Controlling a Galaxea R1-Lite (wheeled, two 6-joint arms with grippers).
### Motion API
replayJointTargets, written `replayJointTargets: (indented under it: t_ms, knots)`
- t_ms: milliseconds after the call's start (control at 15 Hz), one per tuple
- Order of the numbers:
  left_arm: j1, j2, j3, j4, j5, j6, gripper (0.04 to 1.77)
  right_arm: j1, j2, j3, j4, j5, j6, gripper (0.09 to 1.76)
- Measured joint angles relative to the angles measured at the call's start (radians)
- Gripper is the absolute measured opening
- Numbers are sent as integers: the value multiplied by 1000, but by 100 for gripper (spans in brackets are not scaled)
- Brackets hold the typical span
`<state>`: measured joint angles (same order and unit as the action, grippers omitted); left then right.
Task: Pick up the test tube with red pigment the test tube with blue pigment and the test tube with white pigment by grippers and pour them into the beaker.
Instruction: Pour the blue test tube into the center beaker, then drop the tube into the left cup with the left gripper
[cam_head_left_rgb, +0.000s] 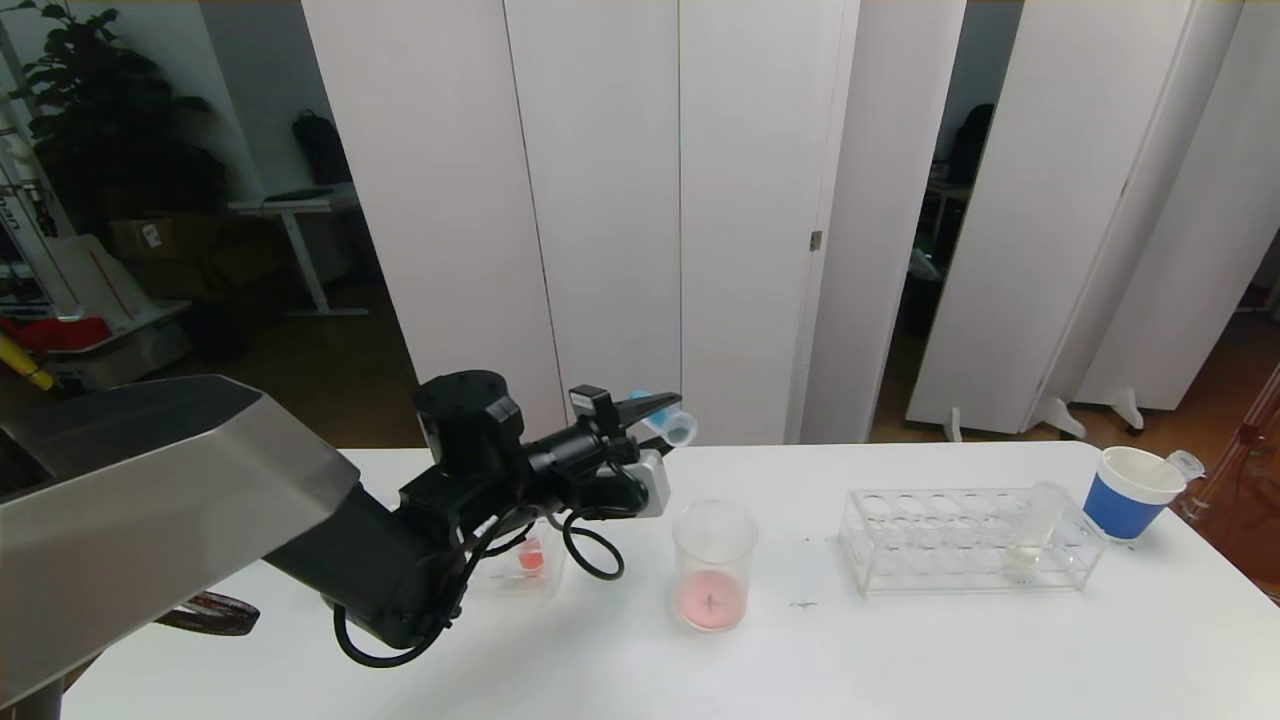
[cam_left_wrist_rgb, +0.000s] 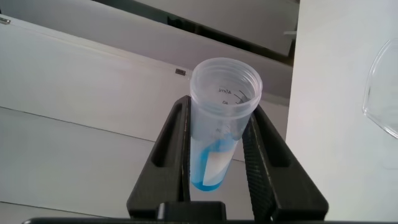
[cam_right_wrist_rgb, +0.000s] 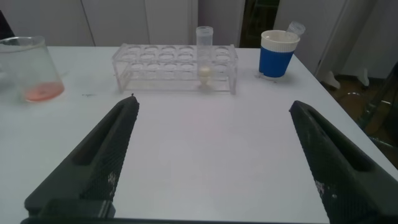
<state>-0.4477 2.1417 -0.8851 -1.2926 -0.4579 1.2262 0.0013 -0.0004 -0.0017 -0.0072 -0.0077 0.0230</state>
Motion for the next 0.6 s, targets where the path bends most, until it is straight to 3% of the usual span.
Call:
replayJointTargets:
  t_ms: [600]
  knots:
    - [12, 4, 12, -13, -3, 66, 58, 0, 0, 0, 0, 0, 0, 174]
